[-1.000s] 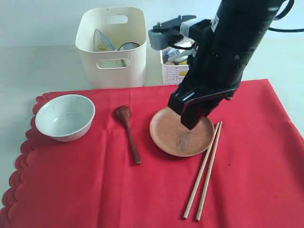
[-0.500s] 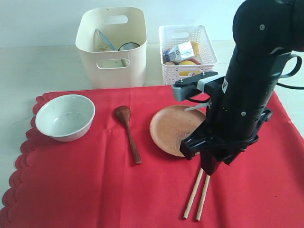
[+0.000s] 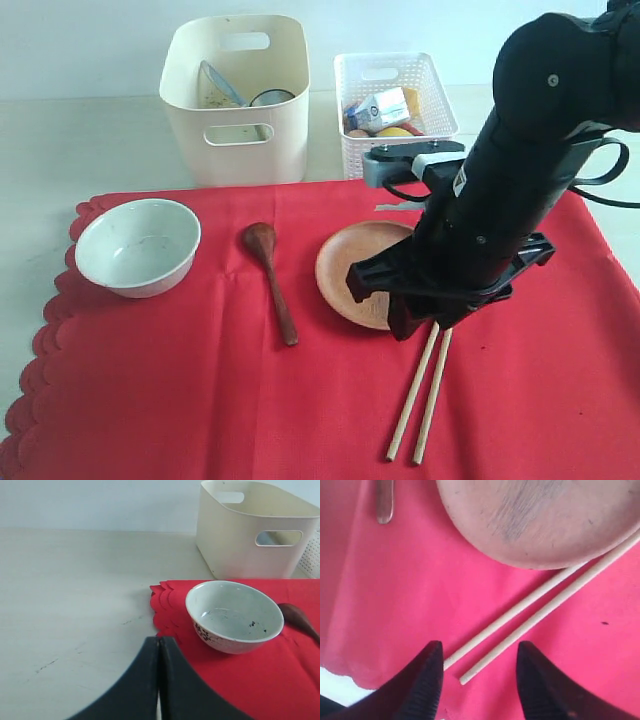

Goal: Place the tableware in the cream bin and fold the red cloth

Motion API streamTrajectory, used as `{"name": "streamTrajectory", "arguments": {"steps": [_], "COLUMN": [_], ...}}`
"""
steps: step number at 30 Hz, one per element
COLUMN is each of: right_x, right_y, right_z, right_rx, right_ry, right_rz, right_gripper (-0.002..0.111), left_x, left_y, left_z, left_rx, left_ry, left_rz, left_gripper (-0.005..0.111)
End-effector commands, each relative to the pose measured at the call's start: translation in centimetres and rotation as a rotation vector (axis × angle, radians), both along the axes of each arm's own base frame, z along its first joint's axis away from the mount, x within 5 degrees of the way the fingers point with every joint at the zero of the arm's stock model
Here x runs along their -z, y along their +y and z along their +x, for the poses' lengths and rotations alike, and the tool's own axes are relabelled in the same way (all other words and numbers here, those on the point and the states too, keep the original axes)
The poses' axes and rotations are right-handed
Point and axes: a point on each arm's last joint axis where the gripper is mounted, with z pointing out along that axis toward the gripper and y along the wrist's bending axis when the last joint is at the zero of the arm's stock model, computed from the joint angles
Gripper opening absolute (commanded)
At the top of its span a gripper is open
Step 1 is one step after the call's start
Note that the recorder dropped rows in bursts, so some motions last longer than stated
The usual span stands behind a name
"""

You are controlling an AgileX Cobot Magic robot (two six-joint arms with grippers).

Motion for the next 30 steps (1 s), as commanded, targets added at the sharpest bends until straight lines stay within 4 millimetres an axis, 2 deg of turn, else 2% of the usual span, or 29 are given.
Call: {"name": "streamTrajectory", "arguments": {"steps": [1, 14, 30], "right_x": [0.2, 4.0, 7.1], "right_y": [-0.1, -1.8, -1.8], "right_z": [0.1, -1.5, -0.8], "right_rx": [0.106, 0.343, 0.46], "right_ry": [0.005, 0.003, -0.001], "right_rz": [-0.017, -0.041, -0.066], "right_gripper": [0.049, 0.05, 0.048], "left_x": [0.0, 0.0, 0.0], "left_y": [-0.1, -0.2, -0.2], "left_z": [0.0, 0.0, 0.0], "left_rx": [0.02, 0.027, 0.027], "left_ry": [-0.01, -0.01, -0.01], "left_rz": [-0.013, -0.013, -0.013], "left_gripper": [0.0, 0.0, 0.0]}}
